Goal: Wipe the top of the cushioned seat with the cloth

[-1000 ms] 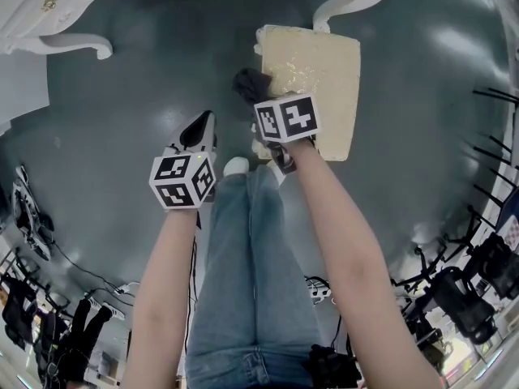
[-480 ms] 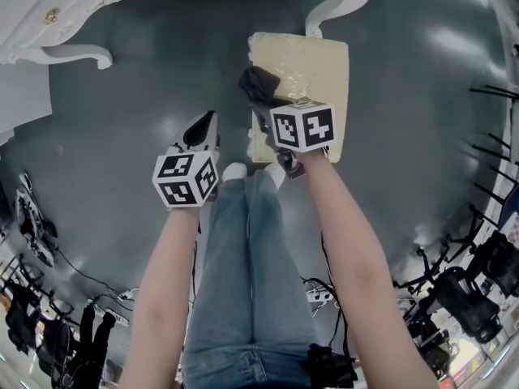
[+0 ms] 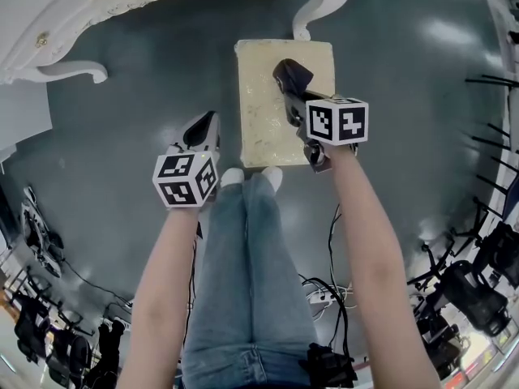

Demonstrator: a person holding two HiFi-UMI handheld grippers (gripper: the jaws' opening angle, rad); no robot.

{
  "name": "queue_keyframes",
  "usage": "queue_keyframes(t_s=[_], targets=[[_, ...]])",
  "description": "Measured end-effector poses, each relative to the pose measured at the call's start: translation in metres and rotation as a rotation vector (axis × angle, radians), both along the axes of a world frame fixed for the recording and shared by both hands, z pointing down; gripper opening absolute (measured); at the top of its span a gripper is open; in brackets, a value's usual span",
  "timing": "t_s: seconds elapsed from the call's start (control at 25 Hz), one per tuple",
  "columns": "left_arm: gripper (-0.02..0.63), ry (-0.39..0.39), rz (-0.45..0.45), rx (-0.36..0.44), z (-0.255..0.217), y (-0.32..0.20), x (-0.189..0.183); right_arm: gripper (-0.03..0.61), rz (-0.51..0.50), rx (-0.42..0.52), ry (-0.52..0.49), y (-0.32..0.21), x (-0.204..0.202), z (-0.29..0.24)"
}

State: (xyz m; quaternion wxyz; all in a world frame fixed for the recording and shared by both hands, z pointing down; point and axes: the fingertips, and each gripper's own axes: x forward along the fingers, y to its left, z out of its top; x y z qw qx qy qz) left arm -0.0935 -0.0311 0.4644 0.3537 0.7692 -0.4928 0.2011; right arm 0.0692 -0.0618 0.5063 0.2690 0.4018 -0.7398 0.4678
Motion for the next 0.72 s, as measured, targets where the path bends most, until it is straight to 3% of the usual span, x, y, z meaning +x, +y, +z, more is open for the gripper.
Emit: queue_keyframes(t_s=[0.28, 0.72], targets=[[0.005, -0.012, 0.016, -0.01, 0.004, -0.003, 0.016, 0.043, 0.049, -0.012, 0.05, -0.008, 0.065, 0.006], [0.005, -0.027, 0.043, -0.015, 0.013, -0.011, 0.027, 0.043, 0.102, -0.014, 0.172, -0.028, 0.126, 0.016]])
